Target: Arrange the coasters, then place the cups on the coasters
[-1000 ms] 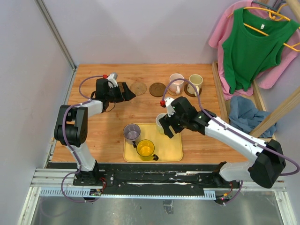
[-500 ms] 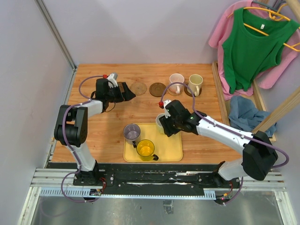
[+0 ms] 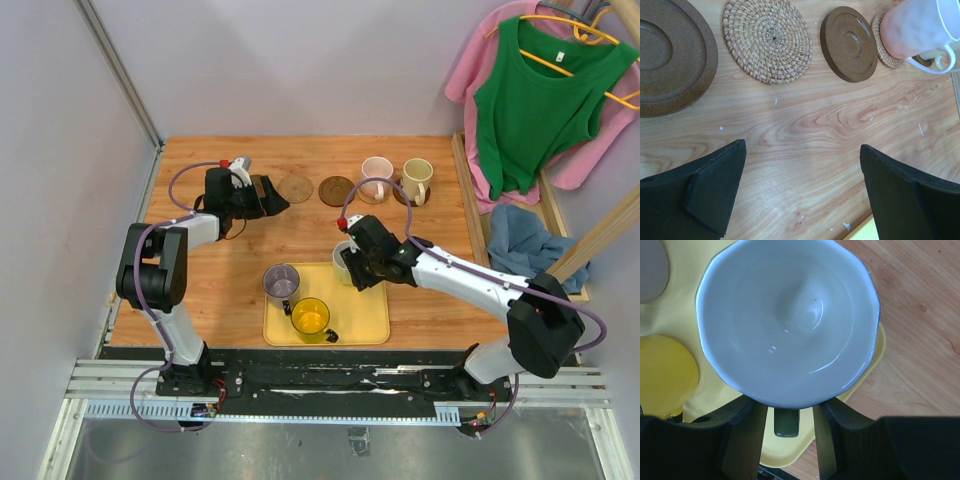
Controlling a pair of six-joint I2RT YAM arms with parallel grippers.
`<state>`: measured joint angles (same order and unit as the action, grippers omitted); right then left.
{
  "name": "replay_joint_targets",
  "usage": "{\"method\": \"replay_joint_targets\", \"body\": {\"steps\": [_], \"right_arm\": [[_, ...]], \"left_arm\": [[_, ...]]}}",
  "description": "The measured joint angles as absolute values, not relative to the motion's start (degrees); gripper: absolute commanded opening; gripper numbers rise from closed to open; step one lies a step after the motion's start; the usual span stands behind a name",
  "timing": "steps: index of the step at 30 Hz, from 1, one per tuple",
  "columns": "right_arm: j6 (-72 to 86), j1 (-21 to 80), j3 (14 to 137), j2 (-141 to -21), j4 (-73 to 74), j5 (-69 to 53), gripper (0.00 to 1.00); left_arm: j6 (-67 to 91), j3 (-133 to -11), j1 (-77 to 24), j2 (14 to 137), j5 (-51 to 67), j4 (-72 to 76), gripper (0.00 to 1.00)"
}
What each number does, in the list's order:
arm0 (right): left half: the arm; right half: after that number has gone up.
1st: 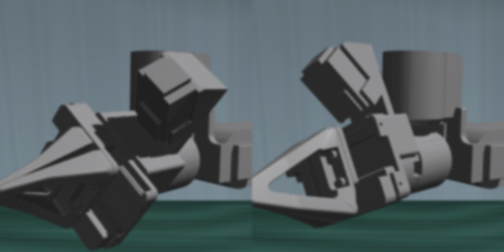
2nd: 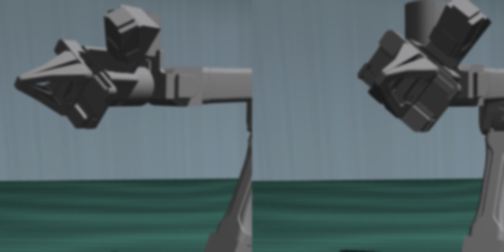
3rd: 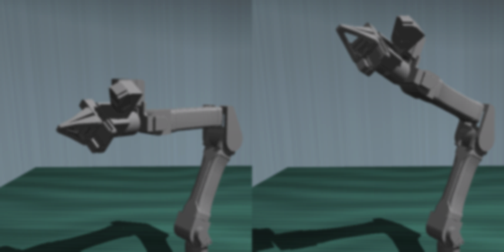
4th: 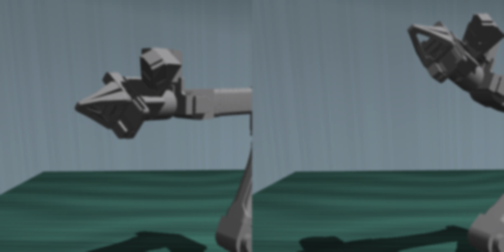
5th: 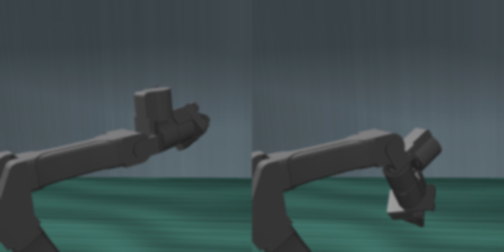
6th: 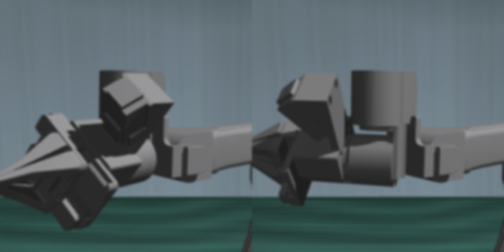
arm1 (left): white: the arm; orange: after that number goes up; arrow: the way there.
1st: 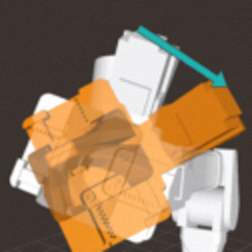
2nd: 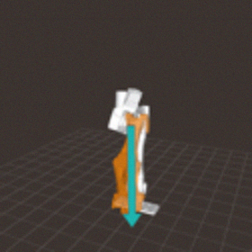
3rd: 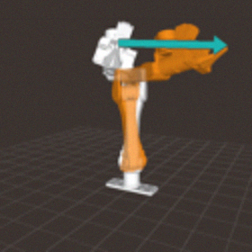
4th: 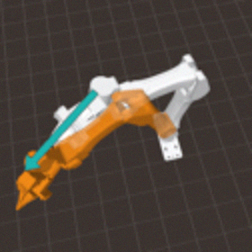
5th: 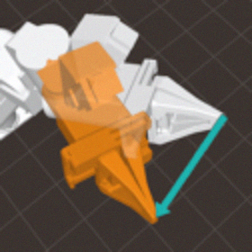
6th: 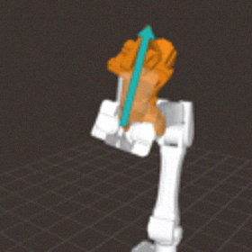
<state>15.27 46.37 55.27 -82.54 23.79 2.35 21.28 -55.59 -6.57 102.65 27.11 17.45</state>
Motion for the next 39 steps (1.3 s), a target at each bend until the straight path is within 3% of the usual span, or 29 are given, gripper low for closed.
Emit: {"method": "replay_joint_targets", "body": {"steps": [5, 10, 11, 30, 39], "right_arm": [[15.4, 46.4, 55.3, -84.0, 23.7, 2.4, 0.28], [15.9, 46.6, 55.3, -84.6, 23.4, 2.9, 0.02], [16.1, 46.6, 55.3, -84.6, 23.3, 2.8, 0.01], [15.4, 46.8, 56.1, -84.0, 21.6, 9.7, 0.01], [11.1, 46.8, 72.5, -93.1, 16.1, 18.9, 0.01]], "left_arm": [[21.3, -55.6, -6.6, 102.7, 27.1, 17.5, 1.0], [21.3, -55.6, -6.6, 102.7, 27.1, 17.5, 1.0], [21.3, -55.6, -6.6, 102.7, 27.1, 17.5, 1.0], [21.3, -55.6, -6.6, 102.7, 27.1, 17.5, 1.0], [21.3, -55.6, -6.6, 102.7, 27.0, 17.5, 1.0]]}}
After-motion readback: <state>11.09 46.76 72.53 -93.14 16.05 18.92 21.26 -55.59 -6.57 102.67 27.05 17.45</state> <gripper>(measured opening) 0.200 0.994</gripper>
